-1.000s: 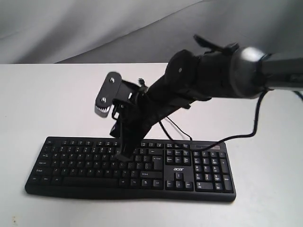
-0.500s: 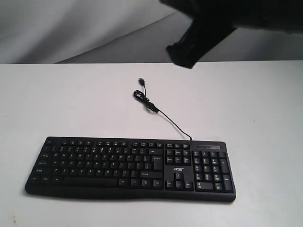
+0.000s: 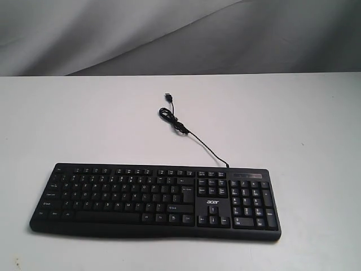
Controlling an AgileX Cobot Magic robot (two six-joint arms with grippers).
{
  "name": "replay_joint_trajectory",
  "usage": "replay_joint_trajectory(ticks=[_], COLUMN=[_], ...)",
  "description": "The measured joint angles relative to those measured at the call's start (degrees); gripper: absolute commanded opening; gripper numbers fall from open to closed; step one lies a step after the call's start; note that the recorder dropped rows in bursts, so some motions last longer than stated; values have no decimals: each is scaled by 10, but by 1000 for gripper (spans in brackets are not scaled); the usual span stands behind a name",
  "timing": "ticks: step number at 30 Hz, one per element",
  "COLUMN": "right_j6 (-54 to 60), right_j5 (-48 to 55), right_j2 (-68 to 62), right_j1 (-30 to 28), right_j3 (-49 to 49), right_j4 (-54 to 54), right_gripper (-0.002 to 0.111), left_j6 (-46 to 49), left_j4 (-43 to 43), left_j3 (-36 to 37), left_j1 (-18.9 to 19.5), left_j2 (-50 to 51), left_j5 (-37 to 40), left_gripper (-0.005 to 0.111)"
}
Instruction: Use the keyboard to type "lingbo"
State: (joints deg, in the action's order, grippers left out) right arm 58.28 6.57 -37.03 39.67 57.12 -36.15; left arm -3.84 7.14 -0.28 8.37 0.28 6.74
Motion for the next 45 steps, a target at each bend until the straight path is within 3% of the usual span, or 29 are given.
replay_joint_trajectory(ticks=[4,13,19,23,30,37,41,45], right_j6=[-37,-253,-330,-340,-372,-435,-566,-583], right_j5=[-30,-43,-43,-29,-44,68,74,108], right_j2=[60,167,257,303,362,369,369,369], right_j1=[-26,-329,-453,-484,-488,-488,-488,-488], right_j3=[-48,-260,-372,-431,-483,-487,-487,-502], right_j4=[-4,-28,-26,-23,-102,165,204,292], right_gripper=[0,0,0,0,0,0,0,0], left_j6=[0,0,0,0,0,0,0,0], left_j4=[0,0,0,0,0,0,0,0], left_j3=[0,0,0,0,0,0,0,0], left_j1=[0,0,0,0,0,0,0,0], left_j2=[0,0,0,0,0,0,0,0], left_j5=[0,0,0,0,0,0,0,0], left_gripper=[1,1,1,1,1,1,1,1])
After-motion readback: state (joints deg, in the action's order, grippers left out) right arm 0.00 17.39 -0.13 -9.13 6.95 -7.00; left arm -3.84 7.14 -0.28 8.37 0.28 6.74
